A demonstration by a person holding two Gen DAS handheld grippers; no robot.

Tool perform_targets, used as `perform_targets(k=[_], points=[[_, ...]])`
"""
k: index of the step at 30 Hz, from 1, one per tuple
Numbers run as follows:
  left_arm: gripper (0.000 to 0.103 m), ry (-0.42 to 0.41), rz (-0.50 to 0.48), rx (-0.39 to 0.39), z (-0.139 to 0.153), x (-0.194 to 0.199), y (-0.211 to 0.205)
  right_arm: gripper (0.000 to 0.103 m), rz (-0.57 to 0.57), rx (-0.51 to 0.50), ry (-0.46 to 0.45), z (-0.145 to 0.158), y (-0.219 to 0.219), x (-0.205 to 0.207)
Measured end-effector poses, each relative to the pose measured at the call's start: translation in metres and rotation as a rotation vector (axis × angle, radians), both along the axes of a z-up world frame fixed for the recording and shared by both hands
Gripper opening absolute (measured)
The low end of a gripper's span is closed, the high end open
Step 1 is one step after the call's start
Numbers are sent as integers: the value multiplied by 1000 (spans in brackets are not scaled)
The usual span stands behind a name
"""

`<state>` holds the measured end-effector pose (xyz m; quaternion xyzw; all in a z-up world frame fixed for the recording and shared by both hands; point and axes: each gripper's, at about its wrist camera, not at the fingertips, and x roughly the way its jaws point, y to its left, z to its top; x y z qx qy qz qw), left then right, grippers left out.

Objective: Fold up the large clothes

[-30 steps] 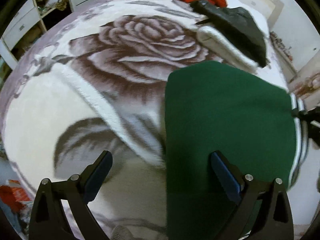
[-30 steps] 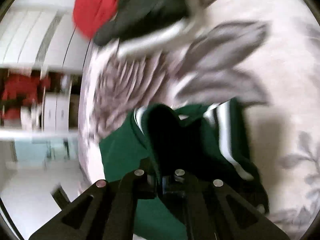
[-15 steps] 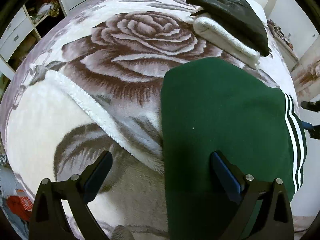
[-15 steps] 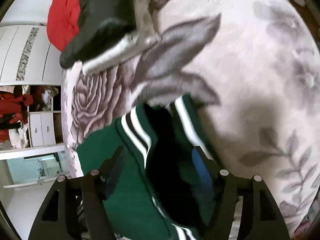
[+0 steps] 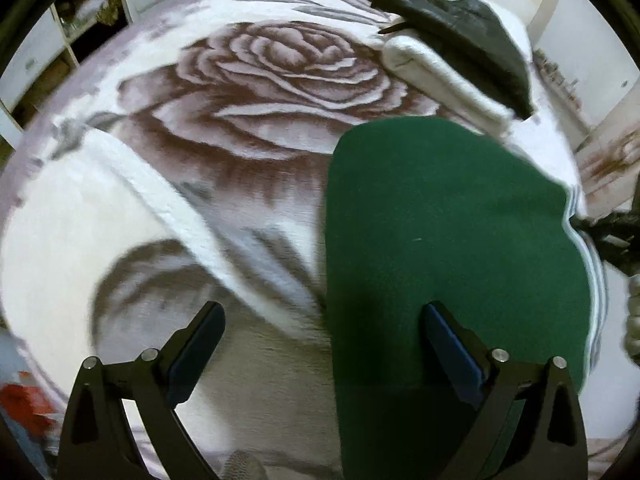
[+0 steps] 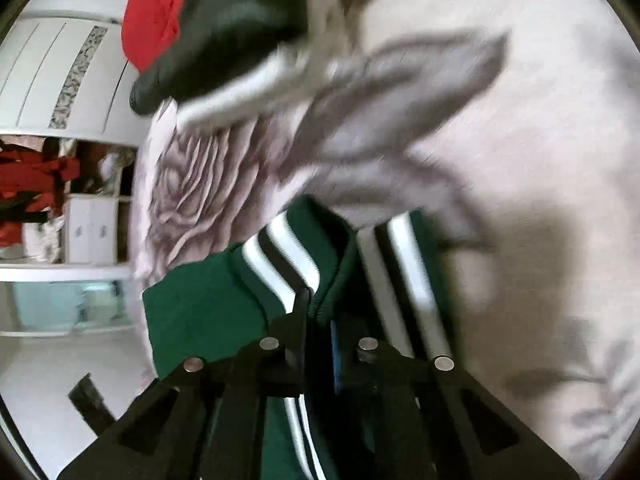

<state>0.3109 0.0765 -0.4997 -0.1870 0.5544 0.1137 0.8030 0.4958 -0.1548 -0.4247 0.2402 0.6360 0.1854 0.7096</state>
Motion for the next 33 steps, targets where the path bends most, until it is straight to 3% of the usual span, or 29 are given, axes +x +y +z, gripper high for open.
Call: perform_targets(k=[2,5,8,10,12,16,17,18,19,20,21,24,26,27,29,30,32,33], points=[[103,-2,15,-25,-3,3,-1,8,-58,-63,-6,-2,-18,-1],[103,22,-1,5,-5,7,-3,12,1,-87,150,-44,-8,5],[103,30,-6,21,-4,1,1,32,30,-48,183,-35,-3,5],[103,43,1,12,-4,-6,3,56,29,38,153,-16,-13,-7],[103,47,4,3,-1,-16,2,65,33,84,159,-5,-26,-29],[103,57,29,-12,5,-33,-5,66,98,32,282,-20,-39,-81],[103,63,40,-20,6,-38,-8,65,100,49,280,-25,-40,-94],[103,68,48,-27,6,-43,-10,56,102,63,265,-27,-39,-101],[103,73,52,-29,6,-46,-12,27,97,44,237,-28,-37,-109],[103,80,56,-31,5,-49,-14,12,89,-5,234,-28,-35,-116],[103,85,57,-37,3,-53,-15,6,81,-18,238,-28,-35,-119],[103,101,47,-43,-2,-56,-15,3,-62,30,193,-2,-58,-126],[103,95,47,-56,-2,-57,-15,3,-116,-41,109,17,-79,-123],[103,103,49,-47,-2,-56,-15,3,-89,-73,115,13,-85,-119],[103,112,40,-25,0,-56,-15,3,-70,-25,205,-5,-88,-121],[103,110,35,-20,1,-56,-15,6,-51,-2,217,-6,-85,-119],[103,108,40,-30,1,-57,-13,24,3,2,197,4,-76,-119],[103,107,44,-38,1,-58,-13,52,8,-1,190,7,-76,-118]])
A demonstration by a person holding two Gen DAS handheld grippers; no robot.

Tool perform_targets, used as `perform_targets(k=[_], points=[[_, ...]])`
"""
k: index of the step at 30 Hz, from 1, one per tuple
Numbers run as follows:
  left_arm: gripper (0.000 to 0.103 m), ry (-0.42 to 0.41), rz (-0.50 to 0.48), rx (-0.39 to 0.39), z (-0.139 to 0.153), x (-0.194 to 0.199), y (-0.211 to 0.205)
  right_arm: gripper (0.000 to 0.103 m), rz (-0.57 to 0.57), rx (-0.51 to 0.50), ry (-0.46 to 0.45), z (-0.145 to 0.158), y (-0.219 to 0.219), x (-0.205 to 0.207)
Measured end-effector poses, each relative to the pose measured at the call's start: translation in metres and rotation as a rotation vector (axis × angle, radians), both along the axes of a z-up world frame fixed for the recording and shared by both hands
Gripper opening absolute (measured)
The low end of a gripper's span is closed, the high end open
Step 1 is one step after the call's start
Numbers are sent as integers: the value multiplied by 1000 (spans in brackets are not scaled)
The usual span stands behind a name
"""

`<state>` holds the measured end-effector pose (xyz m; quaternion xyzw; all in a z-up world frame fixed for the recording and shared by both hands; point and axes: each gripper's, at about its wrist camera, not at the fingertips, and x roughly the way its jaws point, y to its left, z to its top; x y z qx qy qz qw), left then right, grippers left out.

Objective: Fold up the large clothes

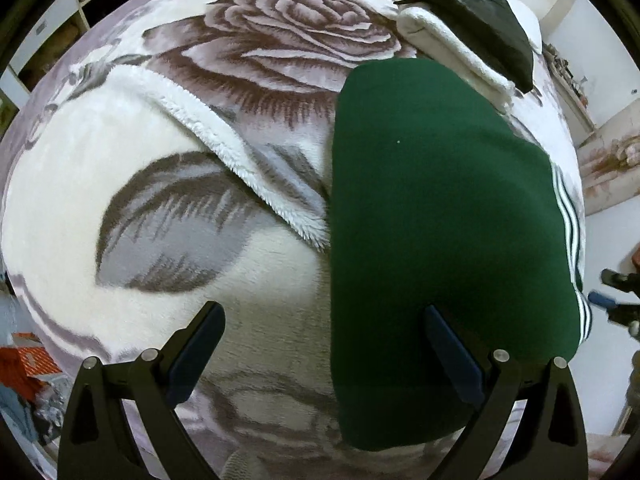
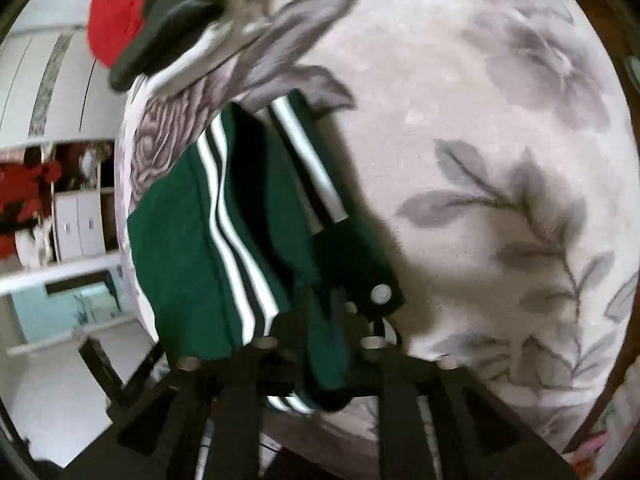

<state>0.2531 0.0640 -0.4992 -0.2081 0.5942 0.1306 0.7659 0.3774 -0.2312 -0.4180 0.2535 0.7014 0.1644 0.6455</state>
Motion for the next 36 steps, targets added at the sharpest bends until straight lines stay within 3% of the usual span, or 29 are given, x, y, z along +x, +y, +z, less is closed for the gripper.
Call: perform_targets(k=[1,2,4,6,8,10,15,17,19,20,21,22,23,26,29,32,34,36], points=[[103,0,5,-6,-1,0,0,72,-8,3,-6,4,0,-3],[103,0,7,-6,-1,-1,0,76,-22,17,-11,6,-3,-6],[103,0,9,-4,-1,0,0,77,-22,64,9,3,0,-15],[103,2,15,-9,0,0,-1,77,35,43,43,-7,20,-13],[103,5,7,-11,1,1,-2,77,72,-151,-15,-1,33,-18],[103,4,-5,-4,2,0,-3,76,56,-199,-108,18,35,-22],[103,-4,-13,-1,-1,1,-4,76,-60,-118,-207,48,28,-27],[103,-4,-3,-5,-2,2,-3,76,-15,-40,-122,24,39,-16],[103,1,0,1,-2,1,-5,75,18,25,66,-25,48,-15],[103,0,4,5,-1,0,-5,72,-16,34,113,-39,49,-20],[103,-1,6,6,1,-1,-5,50,-39,21,84,-37,48,-22],[103,-1,3,2,1,-1,-6,18,-23,-8,44,-29,49,-23],[103,-6,4,-1,2,-1,-7,3,-31,14,2,-19,47,-25],[103,-14,7,-4,2,1,-11,3,-88,-8,-78,18,39,-30],[103,-9,1,-16,-7,7,-21,2,-139,-156,-145,50,29,-35],[103,4,-1,27,-9,10,-25,3,-104,-233,-62,22,27,-28],[103,-2,-2,22,-9,9,-21,4,-15,-198,42,-6,39,-16],[103,-7,17,-4,-11,8,-14,6,35,-195,59,-5,46,4]])
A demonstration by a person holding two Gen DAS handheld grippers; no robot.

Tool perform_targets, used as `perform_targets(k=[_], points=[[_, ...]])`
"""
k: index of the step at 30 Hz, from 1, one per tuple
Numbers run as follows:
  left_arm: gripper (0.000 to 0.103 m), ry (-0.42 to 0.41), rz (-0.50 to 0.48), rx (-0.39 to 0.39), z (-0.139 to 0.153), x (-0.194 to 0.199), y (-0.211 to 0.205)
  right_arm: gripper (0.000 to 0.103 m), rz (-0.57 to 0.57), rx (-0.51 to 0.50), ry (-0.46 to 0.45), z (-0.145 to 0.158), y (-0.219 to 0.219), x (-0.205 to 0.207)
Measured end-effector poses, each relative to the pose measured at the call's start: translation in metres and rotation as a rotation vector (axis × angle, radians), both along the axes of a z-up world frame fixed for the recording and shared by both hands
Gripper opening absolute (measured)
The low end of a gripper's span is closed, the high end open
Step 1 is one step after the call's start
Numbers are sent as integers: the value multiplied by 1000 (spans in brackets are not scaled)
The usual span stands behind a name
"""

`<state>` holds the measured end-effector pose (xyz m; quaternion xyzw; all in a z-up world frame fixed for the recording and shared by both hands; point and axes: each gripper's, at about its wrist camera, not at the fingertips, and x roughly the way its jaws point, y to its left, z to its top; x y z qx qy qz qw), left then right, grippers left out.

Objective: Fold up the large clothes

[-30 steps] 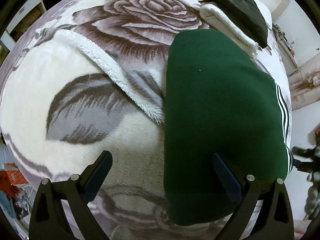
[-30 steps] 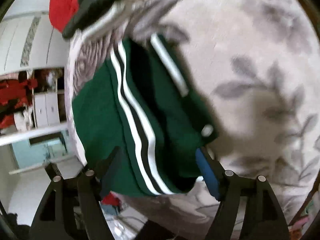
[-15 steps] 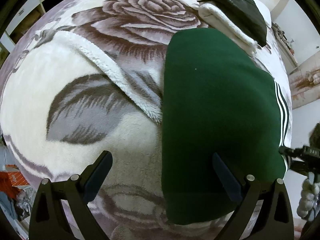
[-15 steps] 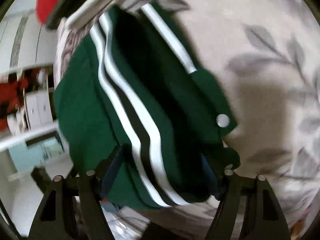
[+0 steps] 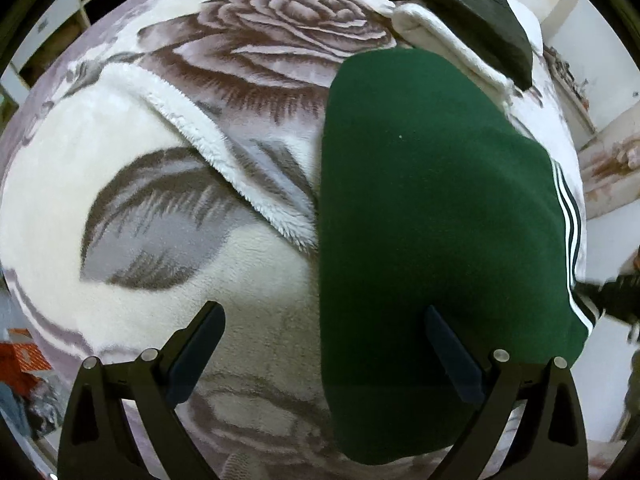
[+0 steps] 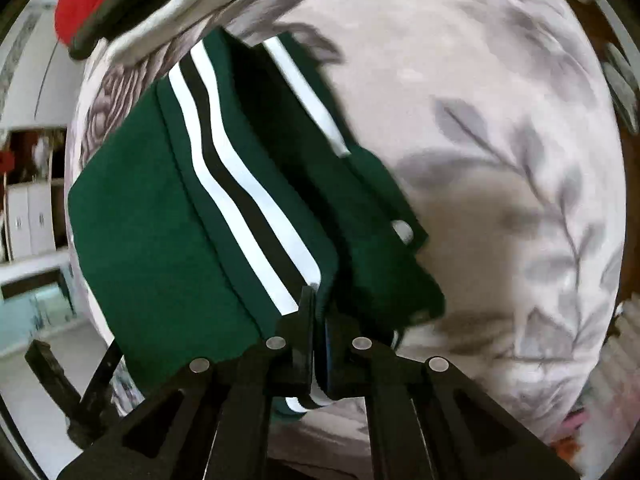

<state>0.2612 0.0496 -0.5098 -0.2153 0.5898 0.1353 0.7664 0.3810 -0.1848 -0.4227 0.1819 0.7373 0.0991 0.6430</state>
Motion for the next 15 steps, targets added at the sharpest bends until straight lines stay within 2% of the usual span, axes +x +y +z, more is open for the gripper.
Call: perform_targets(k=[2,3,4,5,6,7,10,11,12,13,14,15], points=[[103,-1,2,-7,-1,1,1,8,-11,24,-44,19,-3,24],[103,-6,2,-1,0,1,0,24,-33,34,-75,25,-8,35],[103,-9,1,7,1,2,-1,57,-54,48,-113,31,-11,49],[103,-9,0,13,1,2,-2,70,-67,64,-137,33,-12,65],[103,-10,2,18,2,3,-3,77,-71,98,-159,30,-11,77],[103,-11,4,20,2,2,-3,77,-58,152,-166,24,-6,92],[103,-7,2,25,1,3,-3,77,-31,257,-92,-12,18,122],[103,-4,1,28,1,3,-4,77,-8,294,-60,-25,31,127],[103,0,-1,32,2,4,-4,67,9,308,-50,-32,40,130],[103,7,-4,41,2,5,-5,32,19,296,-89,-31,49,129],[103,11,-7,49,2,5,-5,12,54,301,-119,-27,59,129],[103,10,-9,48,2,6,-6,3,75,286,-133,-22,64,128]])
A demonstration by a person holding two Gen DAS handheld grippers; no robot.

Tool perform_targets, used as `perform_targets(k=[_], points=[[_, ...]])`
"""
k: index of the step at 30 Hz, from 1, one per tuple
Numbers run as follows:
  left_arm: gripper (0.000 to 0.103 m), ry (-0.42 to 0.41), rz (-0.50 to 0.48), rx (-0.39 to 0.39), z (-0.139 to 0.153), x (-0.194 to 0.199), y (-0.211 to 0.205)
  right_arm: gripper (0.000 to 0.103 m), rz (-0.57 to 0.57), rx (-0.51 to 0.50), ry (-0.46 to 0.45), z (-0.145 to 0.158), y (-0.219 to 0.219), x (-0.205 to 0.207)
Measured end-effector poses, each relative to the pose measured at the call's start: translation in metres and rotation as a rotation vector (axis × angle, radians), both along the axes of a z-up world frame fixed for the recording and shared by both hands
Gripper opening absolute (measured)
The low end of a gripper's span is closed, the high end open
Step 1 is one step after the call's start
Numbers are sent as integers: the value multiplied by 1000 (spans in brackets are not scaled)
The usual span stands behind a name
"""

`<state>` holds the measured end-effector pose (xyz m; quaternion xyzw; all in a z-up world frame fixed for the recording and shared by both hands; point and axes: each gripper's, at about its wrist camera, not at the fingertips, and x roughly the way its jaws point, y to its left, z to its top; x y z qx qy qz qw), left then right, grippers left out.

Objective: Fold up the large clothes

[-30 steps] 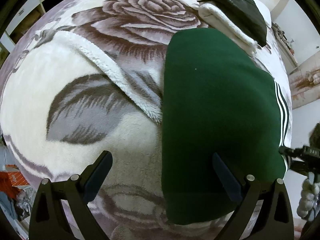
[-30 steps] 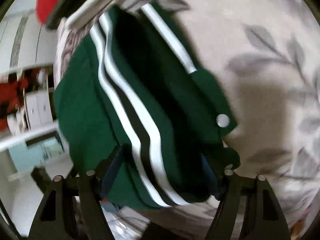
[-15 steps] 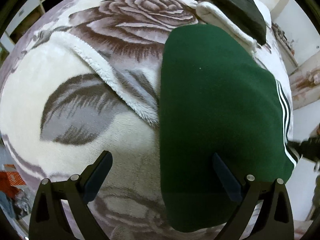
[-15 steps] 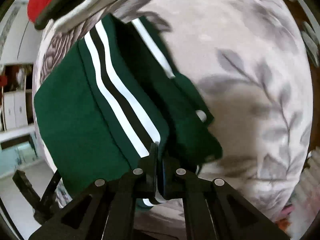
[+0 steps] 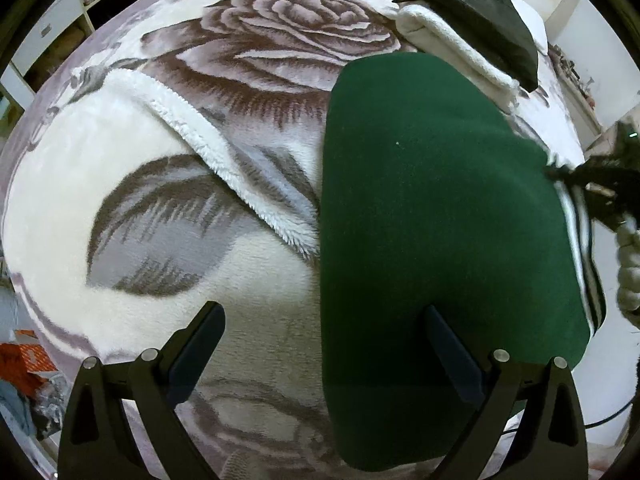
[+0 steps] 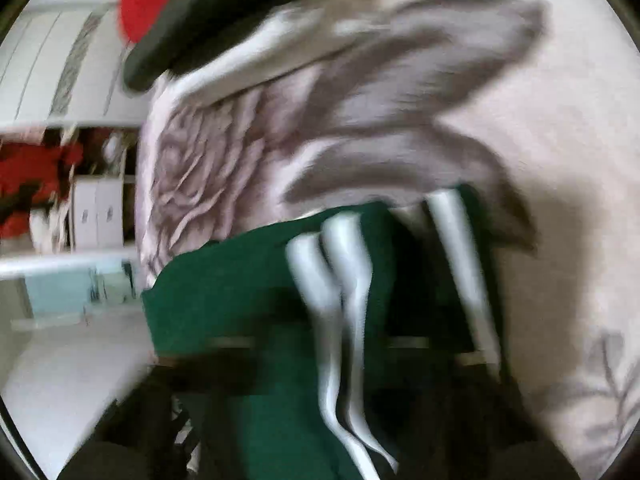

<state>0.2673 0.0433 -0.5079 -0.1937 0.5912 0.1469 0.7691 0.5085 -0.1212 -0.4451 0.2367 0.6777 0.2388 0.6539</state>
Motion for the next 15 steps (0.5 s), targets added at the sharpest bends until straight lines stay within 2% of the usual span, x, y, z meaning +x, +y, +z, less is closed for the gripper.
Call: perform_targets(k=[2,5,9,12,14,15], points=[[103,-10,0,-14,1,1,-1,2,-53,-55,-100,24,-4,-4],[103,-13,-3,0,6,6,-6,2,-140,-152,-163,42,-17,-4],[103,0,-12,38,6,9,-9,2,-123,-210,-150,41,-17,-2],[103,10,-5,29,3,9,-6,4,-76,-205,-75,26,-16,-2],[103,8,-1,23,2,8,-5,18,-51,-191,-21,26,-19,-7],[103,8,0,21,2,8,-5,35,-39,-188,-6,27,-23,-12]])
